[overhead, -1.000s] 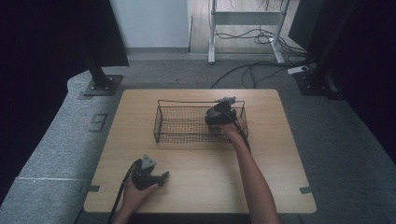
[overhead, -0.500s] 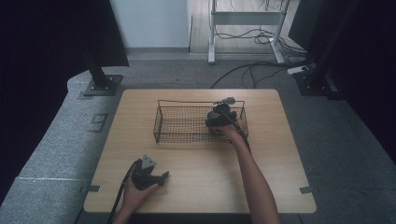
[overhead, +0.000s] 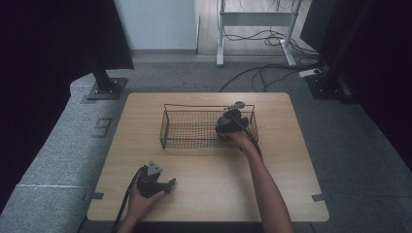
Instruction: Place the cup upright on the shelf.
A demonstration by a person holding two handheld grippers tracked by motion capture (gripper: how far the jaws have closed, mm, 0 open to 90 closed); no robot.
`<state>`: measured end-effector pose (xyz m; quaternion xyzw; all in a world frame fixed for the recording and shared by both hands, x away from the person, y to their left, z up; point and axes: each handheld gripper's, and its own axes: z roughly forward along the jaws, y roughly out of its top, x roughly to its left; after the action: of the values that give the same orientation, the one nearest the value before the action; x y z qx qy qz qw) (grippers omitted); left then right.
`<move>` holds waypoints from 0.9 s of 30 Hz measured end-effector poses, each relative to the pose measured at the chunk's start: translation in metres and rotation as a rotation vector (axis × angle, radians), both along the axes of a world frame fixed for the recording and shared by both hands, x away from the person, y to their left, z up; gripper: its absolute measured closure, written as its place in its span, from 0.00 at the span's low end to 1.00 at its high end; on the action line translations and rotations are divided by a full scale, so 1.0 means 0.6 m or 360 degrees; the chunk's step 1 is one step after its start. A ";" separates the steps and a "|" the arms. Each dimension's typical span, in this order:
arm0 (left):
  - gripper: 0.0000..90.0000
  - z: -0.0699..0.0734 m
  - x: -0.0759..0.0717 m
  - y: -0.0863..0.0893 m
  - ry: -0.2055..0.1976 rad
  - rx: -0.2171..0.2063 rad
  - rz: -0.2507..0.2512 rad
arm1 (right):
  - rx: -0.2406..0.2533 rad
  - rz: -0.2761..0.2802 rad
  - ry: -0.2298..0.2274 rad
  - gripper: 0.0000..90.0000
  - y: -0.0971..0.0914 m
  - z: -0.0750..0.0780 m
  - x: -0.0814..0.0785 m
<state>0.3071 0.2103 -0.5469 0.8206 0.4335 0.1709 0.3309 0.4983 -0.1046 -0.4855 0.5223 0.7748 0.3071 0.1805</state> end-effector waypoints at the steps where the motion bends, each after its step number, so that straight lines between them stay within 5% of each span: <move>1: 0.19 0.000 0.000 0.000 -0.0001 0.0000 0.0001 | -0.0004 0.0003 -0.0009 0.12 0.000 0.000 0.000; 12: 0.19 0.000 0.000 0.000 0.0000 0.0000 0.0000 | 0.0096 -0.0009 -0.0078 0.04 -0.006 0.021 -0.009; 27: 0.19 0.000 0.000 0.000 0.0002 0.0003 -0.0001 | 0.0299 0.0071 -0.0354 0.13 -0.034 0.070 -0.073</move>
<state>0.3070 0.2104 -0.5467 0.8211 0.4333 0.1707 0.3299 0.4544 -0.1252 -0.4433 0.4822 0.7293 0.4381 0.2087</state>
